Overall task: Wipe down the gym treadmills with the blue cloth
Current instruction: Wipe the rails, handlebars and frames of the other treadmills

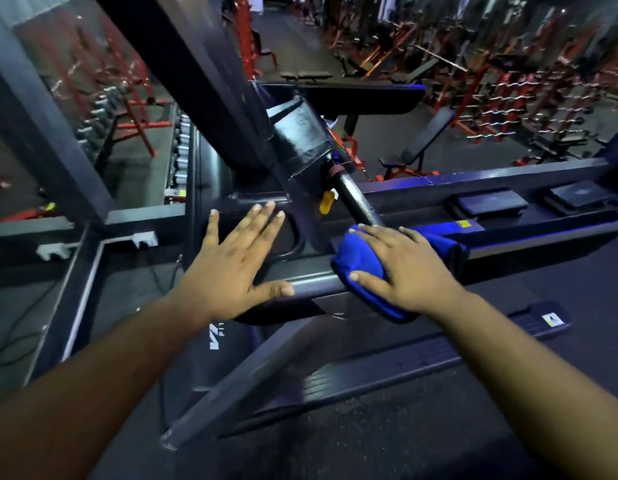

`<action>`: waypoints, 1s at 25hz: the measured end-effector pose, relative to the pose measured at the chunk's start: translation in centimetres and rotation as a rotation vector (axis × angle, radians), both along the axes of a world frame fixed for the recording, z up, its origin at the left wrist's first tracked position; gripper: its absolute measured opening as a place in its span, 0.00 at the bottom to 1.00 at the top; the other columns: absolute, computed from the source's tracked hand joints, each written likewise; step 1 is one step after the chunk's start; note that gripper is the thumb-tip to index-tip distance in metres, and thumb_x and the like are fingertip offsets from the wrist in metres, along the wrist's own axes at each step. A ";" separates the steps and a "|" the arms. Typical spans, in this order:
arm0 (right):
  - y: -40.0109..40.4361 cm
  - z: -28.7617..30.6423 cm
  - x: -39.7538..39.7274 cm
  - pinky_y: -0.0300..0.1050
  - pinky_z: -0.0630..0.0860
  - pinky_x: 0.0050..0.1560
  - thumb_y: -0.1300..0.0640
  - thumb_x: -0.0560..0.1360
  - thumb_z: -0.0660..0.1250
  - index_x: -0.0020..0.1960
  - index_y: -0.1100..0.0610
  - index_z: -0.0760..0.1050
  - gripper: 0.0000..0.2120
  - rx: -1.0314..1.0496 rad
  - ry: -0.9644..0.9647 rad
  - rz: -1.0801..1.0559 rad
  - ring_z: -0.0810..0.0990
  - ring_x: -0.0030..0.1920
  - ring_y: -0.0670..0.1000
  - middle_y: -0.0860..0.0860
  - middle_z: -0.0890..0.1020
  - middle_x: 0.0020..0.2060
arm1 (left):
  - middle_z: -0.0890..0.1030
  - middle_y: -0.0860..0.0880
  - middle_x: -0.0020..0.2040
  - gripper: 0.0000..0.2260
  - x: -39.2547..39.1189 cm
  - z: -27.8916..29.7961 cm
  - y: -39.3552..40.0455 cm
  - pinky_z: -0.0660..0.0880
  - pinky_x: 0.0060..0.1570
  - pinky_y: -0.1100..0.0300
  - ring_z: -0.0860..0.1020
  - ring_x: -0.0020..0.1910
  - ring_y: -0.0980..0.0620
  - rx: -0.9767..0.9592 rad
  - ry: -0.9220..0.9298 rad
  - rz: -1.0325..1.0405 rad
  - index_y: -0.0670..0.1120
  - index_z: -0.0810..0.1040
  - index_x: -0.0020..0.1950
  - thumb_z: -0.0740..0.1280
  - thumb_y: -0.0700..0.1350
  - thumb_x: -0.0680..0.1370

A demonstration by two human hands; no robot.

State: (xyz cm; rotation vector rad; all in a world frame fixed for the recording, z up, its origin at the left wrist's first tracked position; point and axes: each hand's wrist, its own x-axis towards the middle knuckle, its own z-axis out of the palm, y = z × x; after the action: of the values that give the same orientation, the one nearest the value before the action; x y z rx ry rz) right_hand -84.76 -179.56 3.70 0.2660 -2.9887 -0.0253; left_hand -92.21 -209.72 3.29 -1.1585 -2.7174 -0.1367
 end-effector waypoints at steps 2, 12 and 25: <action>-6.4 -0.3 0.2 0.59 0.57 0.75 0.25 0.74 0.42 0.80 0.49 0.57 0.43 -0.024 0.017 -0.030 0.60 0.78 0.50 0.50 0.62 0.78 | 0.41 0.50 0.82 0.48 -0.2 -0.3 -1.6 0.43 0.74 0.30 0.44 0.80 0.52 0.031 -0.016 0.011 0.48 0.44 0.82 0.40 0.79 0.72; -15.5 1.5 -8.3 0.70 0.45 0.75 0.30 0.78 0.51 0.81 0.49 0.42 0.40 -0.161 -0.150 -0.360 0.41 0.80 0.50 0.49 0.42 0.81 | 0.33 0.50 0.80 0.53 -5.4 -1.2 -8.2 0.39 0.75 0.35 0.36 0.79 0.54 0.119 -0.256 0.055 0.50 0.34 0.80 0.35 0.82 0.64; -23.7 1.4 -6.0 0.50 0.66 0.70 0.46 0.83 0.52 0.69 0.55 0.73 0.22 -0.323 -0.082 -0.047 0.75 0.67 0.53 0.53 0.79 0.66 | 0.25 0.51 0.77 0.73 -8.9 -1.8 -10.5 0.29 0.73 0.39 0.27 0.76 0.53 0.014 -0.357 -0.174 0.47 0.20 0.72 0.66 0.80 0.52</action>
State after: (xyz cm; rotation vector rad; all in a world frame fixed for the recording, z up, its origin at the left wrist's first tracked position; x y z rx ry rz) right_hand -90.74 -203.21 5.05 0.1617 -3.0150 0.4683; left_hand -101.09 -220.25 1.52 -1.4932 -2.8988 -0.4242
